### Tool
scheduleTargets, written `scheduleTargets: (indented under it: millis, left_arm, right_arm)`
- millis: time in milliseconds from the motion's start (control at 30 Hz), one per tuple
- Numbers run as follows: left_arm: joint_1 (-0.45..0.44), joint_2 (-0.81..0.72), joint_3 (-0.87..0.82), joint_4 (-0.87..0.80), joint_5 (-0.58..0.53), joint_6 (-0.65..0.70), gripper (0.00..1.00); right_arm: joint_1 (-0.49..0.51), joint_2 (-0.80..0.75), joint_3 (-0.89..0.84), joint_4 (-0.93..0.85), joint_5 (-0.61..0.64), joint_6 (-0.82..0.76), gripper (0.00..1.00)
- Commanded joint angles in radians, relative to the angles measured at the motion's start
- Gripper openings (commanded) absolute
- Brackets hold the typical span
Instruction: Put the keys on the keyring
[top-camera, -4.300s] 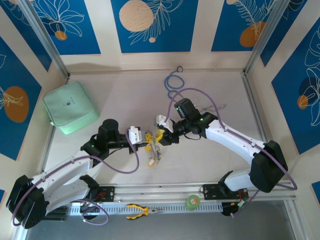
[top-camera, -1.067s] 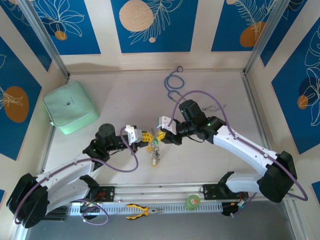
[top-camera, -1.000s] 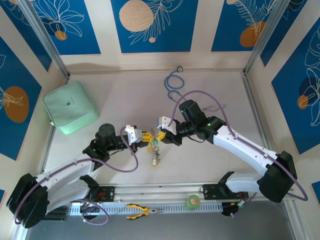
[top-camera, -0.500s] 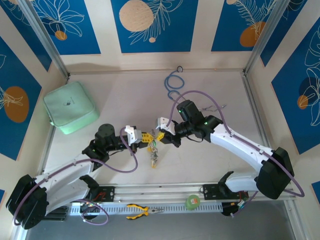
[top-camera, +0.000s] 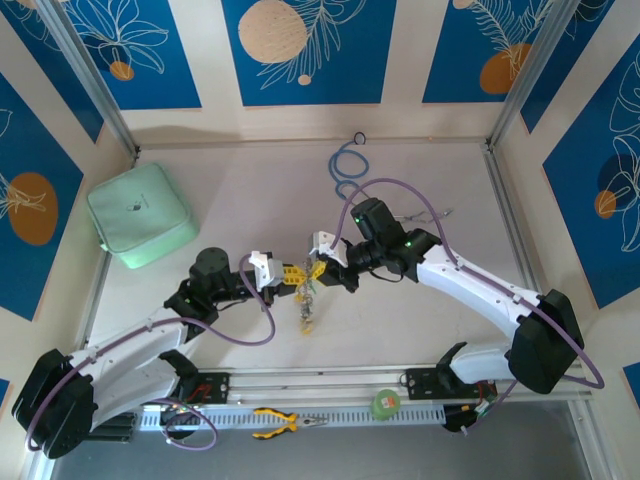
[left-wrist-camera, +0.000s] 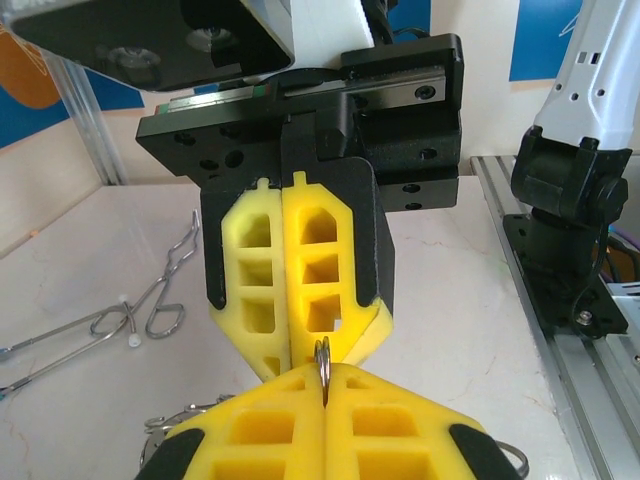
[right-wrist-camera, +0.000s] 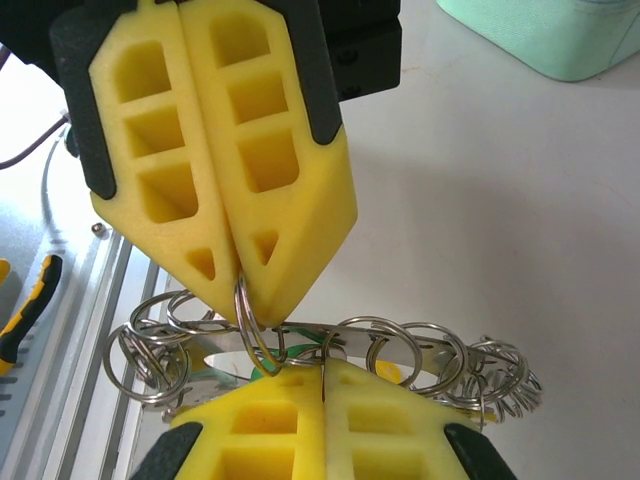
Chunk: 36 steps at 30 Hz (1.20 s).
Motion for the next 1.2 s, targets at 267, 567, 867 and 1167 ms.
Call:
scheduleTargets:
  millis: [267,567,867,1167]
  left_arm:
    - [-0.005,-0.021,0.008,0.131,-0.011,-0.009,0.00]
    - [-0.005,-0.015,-0.009,0.166,-0.019,-0.031,0.00]
    - [-0.005,-0.012,-0.011,0.190,-0.010,-0.052,0.00]
    - [-0.005,-0.008,-0.016,0.212,-0.013,-0.064,0.00]
  right_arm:
    - [-0.002,-0.003,-0.027,0.022,-0.073,0.031,0.00]
    - [-0.016,-0.099,-0.114,0.092,-0.026,0.044,0.34]
    - [0.000,-0.108,-0.136,0.167,0.005,0.088,0.39]
    - [0.009,-0.070,-0.121,0.193,-0.058,0.102,0.39]
